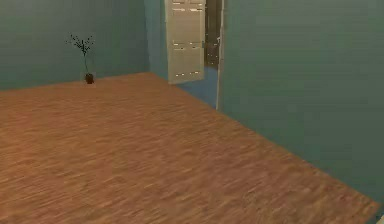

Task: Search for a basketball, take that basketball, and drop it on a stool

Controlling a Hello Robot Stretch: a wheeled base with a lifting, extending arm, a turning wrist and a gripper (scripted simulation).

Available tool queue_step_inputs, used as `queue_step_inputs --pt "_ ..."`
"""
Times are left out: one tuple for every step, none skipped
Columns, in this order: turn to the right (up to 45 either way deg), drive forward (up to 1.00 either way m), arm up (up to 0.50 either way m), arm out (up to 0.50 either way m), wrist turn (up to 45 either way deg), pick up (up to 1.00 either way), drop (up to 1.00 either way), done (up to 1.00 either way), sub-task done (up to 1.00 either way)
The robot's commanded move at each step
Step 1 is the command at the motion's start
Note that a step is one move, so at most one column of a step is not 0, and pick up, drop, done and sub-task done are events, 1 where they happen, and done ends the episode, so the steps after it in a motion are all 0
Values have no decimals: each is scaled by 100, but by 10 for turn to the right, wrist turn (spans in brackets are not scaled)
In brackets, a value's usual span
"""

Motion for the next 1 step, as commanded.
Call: queue_step_inputs --pt "-450 0 0 0 0 0 0 0 0"
